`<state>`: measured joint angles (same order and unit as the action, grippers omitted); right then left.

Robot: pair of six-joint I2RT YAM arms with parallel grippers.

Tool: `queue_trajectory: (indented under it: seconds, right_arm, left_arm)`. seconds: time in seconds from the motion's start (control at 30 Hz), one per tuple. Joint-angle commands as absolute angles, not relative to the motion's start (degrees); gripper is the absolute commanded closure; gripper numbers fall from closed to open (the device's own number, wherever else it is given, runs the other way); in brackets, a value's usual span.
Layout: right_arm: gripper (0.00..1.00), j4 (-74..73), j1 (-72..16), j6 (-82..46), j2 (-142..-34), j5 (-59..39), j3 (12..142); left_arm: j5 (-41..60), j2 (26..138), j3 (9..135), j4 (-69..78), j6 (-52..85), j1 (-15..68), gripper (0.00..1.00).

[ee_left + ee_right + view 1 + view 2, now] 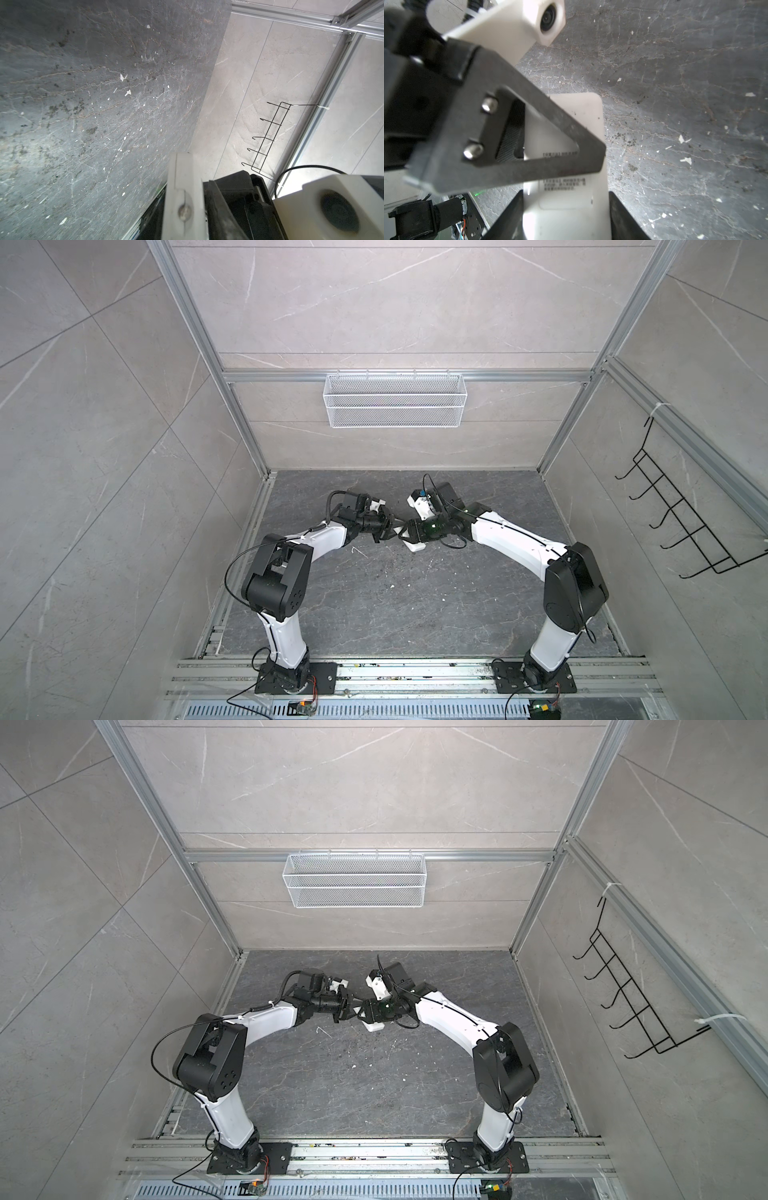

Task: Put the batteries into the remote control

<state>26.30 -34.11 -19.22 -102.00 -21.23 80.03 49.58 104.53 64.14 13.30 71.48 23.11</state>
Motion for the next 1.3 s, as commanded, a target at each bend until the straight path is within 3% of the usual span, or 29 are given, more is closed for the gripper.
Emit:
queue_trajectory:
  seconds: [0.0, 0.1, 0.4, 0.53, 0.67, 1.27]
  right_arm:
    - [0.56, 25.7, -34.3, -20.9, -99.4, -19.5, 78.4]
    - [0.56, 24.1, -33.6, -23.3, -98.2, -19.3, 76.8]
    - [0.56, 0.8, -28.9, -43.9, -96.5, -34.0, 68.3]
    - [0.56, -10.0, -28.8, -52.5, -98.7, -38.1, 66.6]
    - [0.56, -20.3, -28.8, -60.5, -100.8, -40.9, 65.2]
    - [0.57, -26.5, -29.2, -66.1, -102.3, -42.6, 64.9]
  left_arm:
    - [48.8, 101.3, 60.9, 26.7, 77.0, 20.8, 0.41]
    - [46.0, 100.1, 55.9, 35.9, 79.8, 18.1, 0.01]
    - [40.0, 97.2, 45.8, 50.7, 76.0, 13.5, 0.01]
    - [41.3, 98.2, 46.0, 59.1, 78.8, 13.8, 0.12]
    - [44.0, 100.2, 48.3, 62.2, 80.6, 14.8, 0.12]
    - [43.5, 106.1, 51.6, 72.0, 89.1, 18.8, 0.14]
